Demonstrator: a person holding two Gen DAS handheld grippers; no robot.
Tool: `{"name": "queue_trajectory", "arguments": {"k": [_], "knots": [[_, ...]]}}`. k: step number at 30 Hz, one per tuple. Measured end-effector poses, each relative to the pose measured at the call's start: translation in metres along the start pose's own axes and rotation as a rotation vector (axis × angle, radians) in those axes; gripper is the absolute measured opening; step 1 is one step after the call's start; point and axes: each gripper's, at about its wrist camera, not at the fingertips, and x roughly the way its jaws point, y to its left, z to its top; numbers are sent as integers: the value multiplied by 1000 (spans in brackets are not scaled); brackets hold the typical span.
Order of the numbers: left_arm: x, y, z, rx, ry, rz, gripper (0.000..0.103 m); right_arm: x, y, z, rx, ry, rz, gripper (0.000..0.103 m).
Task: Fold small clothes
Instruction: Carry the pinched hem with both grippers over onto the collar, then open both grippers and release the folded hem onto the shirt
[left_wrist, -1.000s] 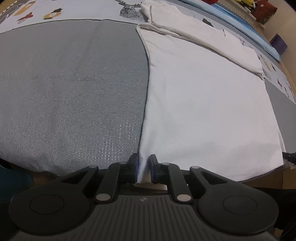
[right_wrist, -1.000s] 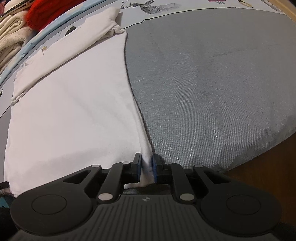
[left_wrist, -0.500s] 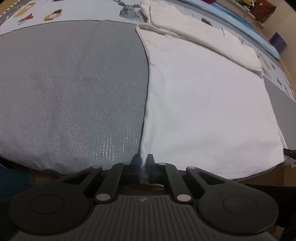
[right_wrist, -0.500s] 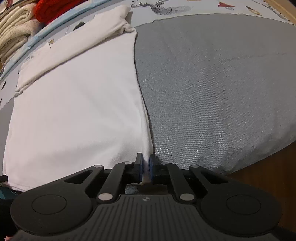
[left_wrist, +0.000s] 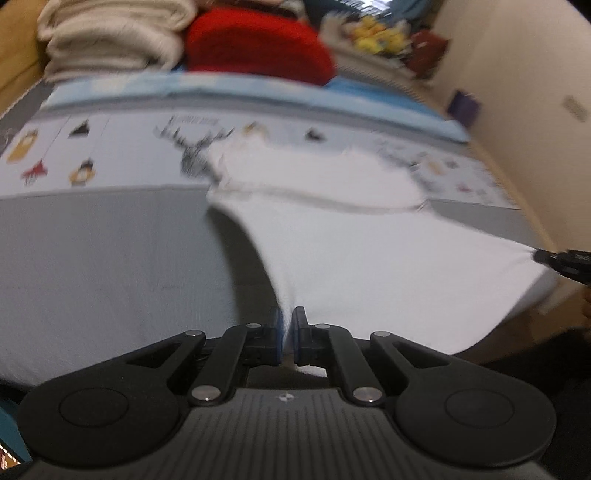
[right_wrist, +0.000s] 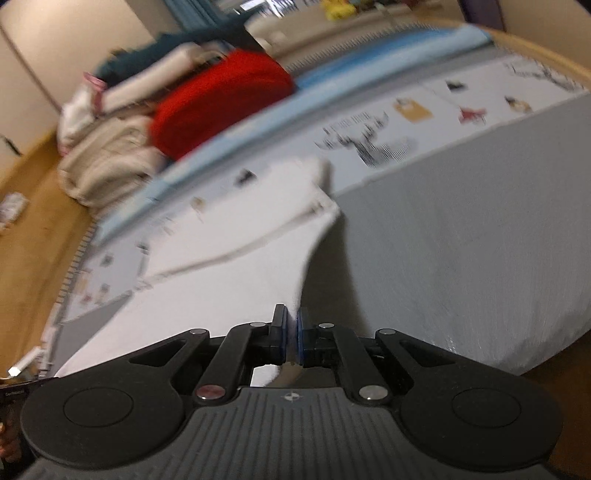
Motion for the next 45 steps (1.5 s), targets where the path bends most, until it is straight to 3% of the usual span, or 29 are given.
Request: {"name": "queue_trajectory", "arguments": {"k": [4,8,12,19,22,25,28,31,35,39,45], "knots": [[-64,-8,5,29,-77,-94,5,-70,8,2,-5,-94,133,4],[-62,9,24,-45,-127,-118,5,-91,2,19,43,-159,181,4],[11,44,58,-152,-93,-72,5,-35,-12,43,96,-111,125,4],[159,107,98,-237,43,38,5,117,-32,82,126,76,-49,4],[192,126,97,-321,102,46,7,169,-37,82,127,136,-100,4],[192,125,107,-304,75,64,11,197,-42,76,137,180,-171,6],[183,127,107,-297,54,81,31,196,-46,84,187,116,-171,10],[175,125,99,-279,100,61,52,178,-46,87,143,67,-185,20],[172,116,81,-169,154,59,54,175,-46,76,66,162,-126,20],[183,110,72,-157,191,64,54,179,-33,58,-101,261,-134,23],[207,97,73,-89,225,119,54,180,-18,39,-210,350,-91,23]]}}
